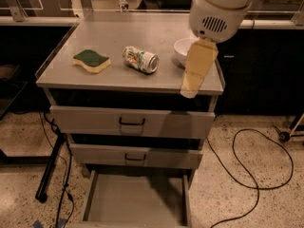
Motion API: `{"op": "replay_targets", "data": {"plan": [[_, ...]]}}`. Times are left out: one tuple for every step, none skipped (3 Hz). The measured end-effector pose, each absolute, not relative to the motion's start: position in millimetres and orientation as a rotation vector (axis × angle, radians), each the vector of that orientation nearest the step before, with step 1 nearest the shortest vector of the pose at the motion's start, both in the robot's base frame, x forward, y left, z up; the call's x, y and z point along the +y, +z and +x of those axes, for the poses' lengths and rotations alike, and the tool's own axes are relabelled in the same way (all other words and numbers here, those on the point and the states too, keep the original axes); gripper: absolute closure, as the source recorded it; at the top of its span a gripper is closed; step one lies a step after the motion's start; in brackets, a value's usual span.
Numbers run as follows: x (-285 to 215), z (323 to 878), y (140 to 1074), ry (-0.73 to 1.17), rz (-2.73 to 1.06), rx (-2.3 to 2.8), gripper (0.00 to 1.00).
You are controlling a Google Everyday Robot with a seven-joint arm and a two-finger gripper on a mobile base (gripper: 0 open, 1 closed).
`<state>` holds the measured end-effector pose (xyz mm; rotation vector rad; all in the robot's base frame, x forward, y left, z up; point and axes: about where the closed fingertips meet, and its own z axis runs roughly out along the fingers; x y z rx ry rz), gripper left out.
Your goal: Place sponge into bottom drawer
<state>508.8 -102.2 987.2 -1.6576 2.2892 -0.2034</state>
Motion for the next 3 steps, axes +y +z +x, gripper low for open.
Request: {"op": "replay_targets", "data": {"plan": [[-88.0,513.5,984.1,-0.149,-1.633,2.251,0.0],[-58.6,547.0,985.3,-0.116,-1.576,2.234,0.0],[-30.2,581.9,978.1,-0.1,-1.583,2.231,0.0]]}}
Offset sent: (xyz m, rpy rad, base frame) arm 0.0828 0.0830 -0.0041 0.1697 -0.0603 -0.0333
